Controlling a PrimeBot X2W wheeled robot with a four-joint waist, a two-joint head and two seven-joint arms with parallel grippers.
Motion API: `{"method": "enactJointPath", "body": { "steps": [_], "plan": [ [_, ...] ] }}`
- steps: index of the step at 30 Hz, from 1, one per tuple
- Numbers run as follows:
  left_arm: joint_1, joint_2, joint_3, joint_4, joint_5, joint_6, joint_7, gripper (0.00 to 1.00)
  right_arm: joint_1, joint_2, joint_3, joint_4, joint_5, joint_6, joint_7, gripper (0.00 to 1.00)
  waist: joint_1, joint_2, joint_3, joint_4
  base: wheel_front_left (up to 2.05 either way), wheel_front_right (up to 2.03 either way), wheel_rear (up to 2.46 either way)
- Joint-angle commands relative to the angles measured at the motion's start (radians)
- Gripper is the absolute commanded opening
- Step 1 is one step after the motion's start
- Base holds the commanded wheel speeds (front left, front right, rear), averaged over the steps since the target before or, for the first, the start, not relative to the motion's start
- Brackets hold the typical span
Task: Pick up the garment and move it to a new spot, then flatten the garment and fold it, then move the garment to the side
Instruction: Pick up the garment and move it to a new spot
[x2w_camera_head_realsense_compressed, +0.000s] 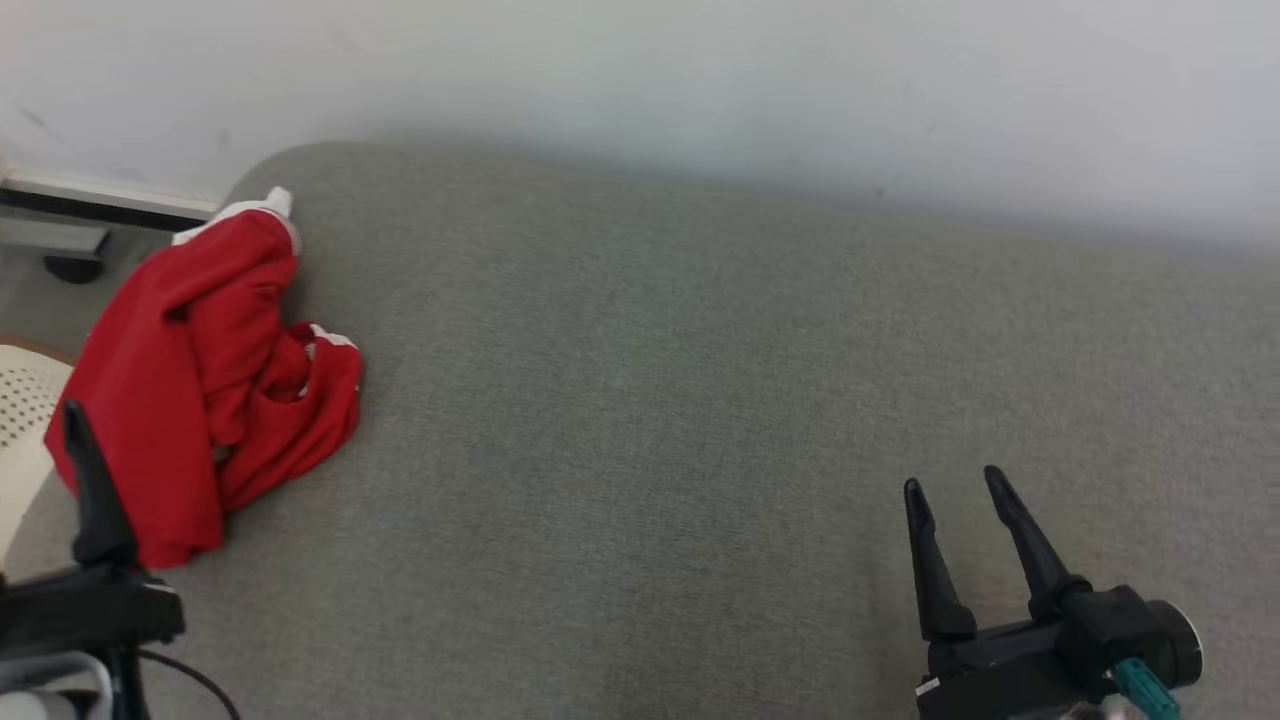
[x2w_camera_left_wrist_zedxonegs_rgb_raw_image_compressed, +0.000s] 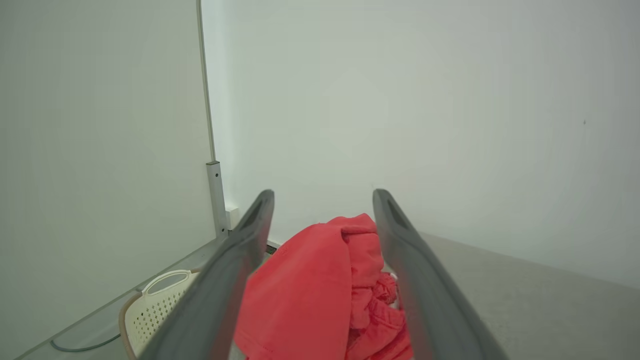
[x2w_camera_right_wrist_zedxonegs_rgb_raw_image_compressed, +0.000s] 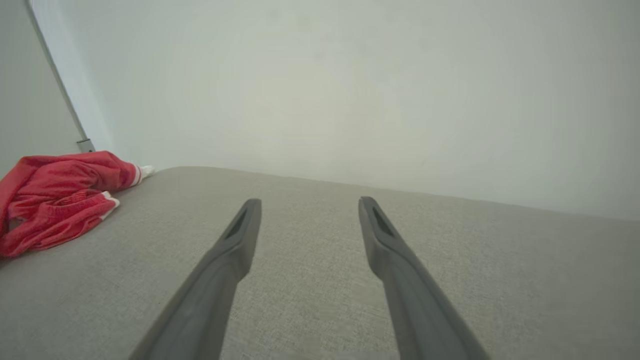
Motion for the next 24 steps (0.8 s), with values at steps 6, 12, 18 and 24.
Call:
{"method": "enactJointPath", "body": {
  "steps": [6,12,18,24],
  "plan": [
    [-0.141,0.083,0.056,0.086,-0.032,0.001,-0.003,1.00,-0.048,-0.002,-0.018,-0.013,0.019,0.003,0.000,1.00,-0.0001,0.0000,0.139,-0.190,0.00,0.00,0.00],
    [-0.239,0.154,0.089,0.204,-0.043,0.001,-0.003,1.00,-0.084,-0.002,-0.029,-0.021,0.037,0.003,0.000,1.00,-0.0001,0.0000,0.198,-0.252,0.00,0.00,0.00],
    [-0.325,0.238,0.109,0.373,-0.061,0.006,0.012,1.00,-0.114,-0.002,-0.031,-0.024,0.047,0.003,0.000,1.00,-0.0001,0.0000,0.243,-0.290,0.00,0.00,0.00],
    [-0.382,0.291,0.114,0.538,-0.058,0.033,0.052,1.00,-0.126,-0.002,-0.034,-0.025,0.044,0.003,0.000,1.00,-0.0001,0.0000,0.259,-0.307,0.00,0.00,0.00]
  ]
}}
